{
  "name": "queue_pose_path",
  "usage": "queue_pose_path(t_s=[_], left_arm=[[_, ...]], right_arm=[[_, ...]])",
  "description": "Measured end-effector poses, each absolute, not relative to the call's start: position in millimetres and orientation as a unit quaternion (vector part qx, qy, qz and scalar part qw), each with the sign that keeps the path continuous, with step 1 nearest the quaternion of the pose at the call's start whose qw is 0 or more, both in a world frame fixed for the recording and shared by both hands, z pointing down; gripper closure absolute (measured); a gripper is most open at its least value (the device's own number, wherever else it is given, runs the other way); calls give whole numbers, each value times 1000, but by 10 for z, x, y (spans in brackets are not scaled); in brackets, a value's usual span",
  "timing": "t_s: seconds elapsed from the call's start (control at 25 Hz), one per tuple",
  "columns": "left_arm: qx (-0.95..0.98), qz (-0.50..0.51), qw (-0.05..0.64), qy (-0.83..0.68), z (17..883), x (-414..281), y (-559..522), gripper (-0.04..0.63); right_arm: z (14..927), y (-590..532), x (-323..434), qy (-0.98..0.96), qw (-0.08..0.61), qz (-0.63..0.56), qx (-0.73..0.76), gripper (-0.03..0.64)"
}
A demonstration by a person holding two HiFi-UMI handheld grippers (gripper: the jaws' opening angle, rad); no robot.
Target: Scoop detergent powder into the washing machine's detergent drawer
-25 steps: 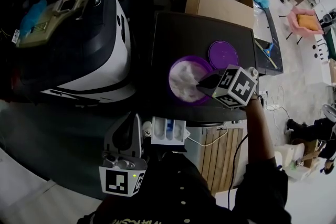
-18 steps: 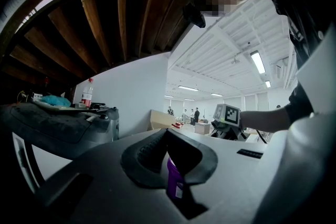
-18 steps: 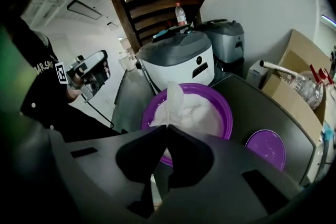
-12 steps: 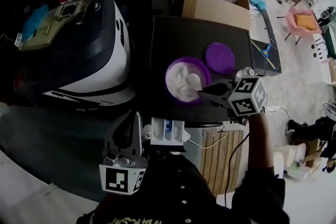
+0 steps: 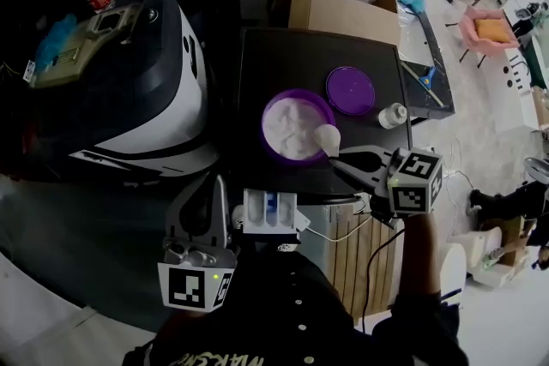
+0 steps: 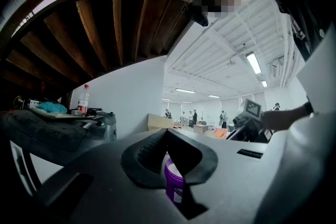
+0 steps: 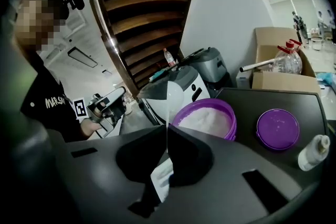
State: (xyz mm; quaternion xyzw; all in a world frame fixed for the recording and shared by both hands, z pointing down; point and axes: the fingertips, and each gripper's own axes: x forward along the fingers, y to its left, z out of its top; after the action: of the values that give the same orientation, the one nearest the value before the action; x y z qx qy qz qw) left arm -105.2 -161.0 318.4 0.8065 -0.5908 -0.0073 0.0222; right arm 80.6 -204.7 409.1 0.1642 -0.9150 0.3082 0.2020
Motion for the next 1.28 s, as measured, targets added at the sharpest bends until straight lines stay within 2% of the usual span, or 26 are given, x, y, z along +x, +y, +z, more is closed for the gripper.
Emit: queue_pose_path(t_s=[0.24,0.6,1.28], left_arm=[[810,-8,17,-586,3167,-1027,-1607,581],[817,-7,13,-577,3134,-992,-1592,581],[820,20,39,-571,3411,-1010,-1408,581]], right_arm=[[3984,-1731,980,-913,174,317,188,584],[4199,-1314,1067,-903,174,328,217,584],[5978,-723,776,-849,307,364,230,584]])
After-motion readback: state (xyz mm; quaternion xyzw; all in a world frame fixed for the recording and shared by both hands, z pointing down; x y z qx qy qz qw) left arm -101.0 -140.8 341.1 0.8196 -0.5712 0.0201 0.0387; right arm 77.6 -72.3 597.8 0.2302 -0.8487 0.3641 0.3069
